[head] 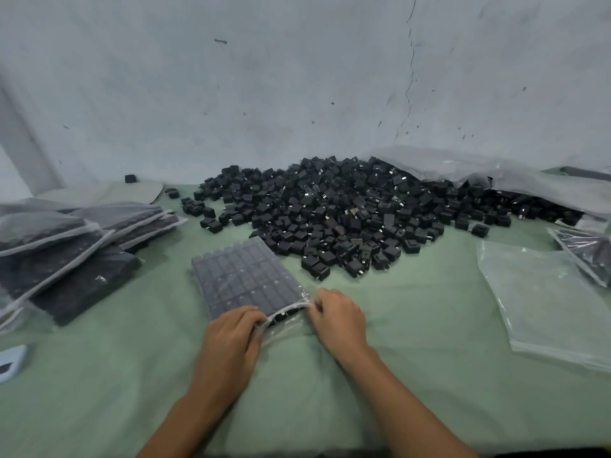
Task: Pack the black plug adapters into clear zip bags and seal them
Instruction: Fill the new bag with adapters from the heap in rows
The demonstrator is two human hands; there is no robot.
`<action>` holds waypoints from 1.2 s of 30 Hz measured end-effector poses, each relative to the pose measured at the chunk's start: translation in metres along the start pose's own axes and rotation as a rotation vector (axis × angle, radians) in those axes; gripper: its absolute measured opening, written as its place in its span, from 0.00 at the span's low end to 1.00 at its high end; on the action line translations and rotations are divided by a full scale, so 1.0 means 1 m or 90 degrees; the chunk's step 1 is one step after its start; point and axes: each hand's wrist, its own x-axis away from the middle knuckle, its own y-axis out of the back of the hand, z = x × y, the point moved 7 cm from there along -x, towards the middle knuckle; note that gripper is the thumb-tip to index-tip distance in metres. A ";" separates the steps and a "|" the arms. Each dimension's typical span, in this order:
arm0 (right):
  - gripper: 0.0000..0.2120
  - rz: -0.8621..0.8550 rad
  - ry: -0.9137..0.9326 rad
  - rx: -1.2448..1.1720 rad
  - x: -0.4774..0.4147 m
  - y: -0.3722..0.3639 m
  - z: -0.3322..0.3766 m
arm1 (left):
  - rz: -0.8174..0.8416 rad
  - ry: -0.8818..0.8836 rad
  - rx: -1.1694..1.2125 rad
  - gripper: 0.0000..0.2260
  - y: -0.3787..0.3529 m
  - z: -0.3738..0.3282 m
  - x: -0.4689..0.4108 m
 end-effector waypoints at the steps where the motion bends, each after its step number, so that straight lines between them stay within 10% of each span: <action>1: 0.10 0.026 0.005 -0.005 -0.001 0.000 -0.001 | 0.002 0.000 0.005 0.07 0.001 0.000 0.001; 6: 0.08 0.234 0.017 -0.231 -0.009 0.005 -0.016 | 0.010 0.012 0.007 0.08 0.004 -0.005 0.002; 11: 0.13 0.055 0.010 -0.103 -0.052 0.027 -0.025 | -0.001 0.010 0.007 0.07 0.011 -0.014 0.000; 17: 0.19 0.155 -0.009 0.017 -0.070 -0.008 -0.025 | -0.027 0.008 -0.010 0.06 0.015 -0.017 0.002; 36: 0.15 -0.002 0.078 -0.270 0.069 -0.001 0.073 | -0.216 -0.013 0.015 0.04 0.030 -0.016 0.003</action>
